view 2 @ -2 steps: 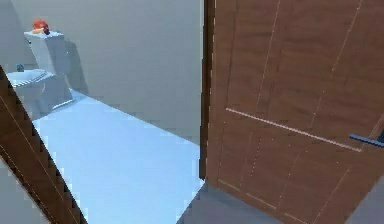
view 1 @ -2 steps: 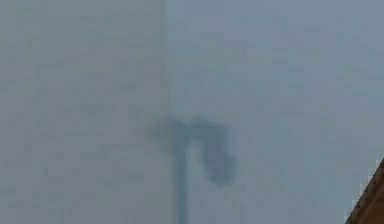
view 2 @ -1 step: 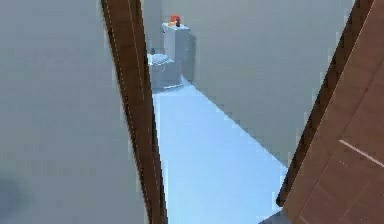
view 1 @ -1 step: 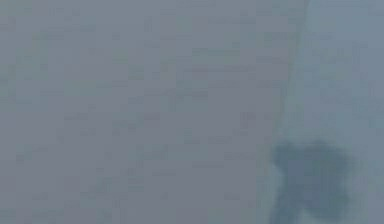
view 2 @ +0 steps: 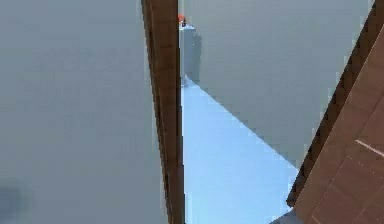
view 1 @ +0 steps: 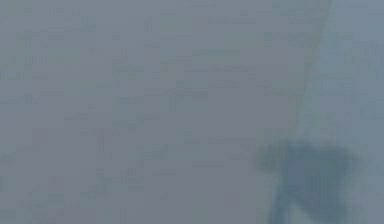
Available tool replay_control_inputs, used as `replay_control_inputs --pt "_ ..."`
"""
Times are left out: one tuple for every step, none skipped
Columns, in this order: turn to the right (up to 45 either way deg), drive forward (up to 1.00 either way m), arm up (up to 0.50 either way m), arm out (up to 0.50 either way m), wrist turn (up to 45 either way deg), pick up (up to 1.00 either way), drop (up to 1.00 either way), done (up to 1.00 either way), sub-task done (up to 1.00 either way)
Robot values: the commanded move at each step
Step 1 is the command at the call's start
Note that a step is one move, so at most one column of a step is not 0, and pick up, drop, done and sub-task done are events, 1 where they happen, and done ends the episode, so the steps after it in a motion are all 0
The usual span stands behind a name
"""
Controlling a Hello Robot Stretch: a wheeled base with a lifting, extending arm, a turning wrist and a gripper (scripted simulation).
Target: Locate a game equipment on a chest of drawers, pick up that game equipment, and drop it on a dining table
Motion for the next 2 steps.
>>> replay_control_inputs --pt "45.0 0.0 0.0 0.0 0.0 0.0 0.0 0.0 0.0" --pt "45.0 0.0 0.0 0.0 0.0 0.0 0.0 0.0 0.0"
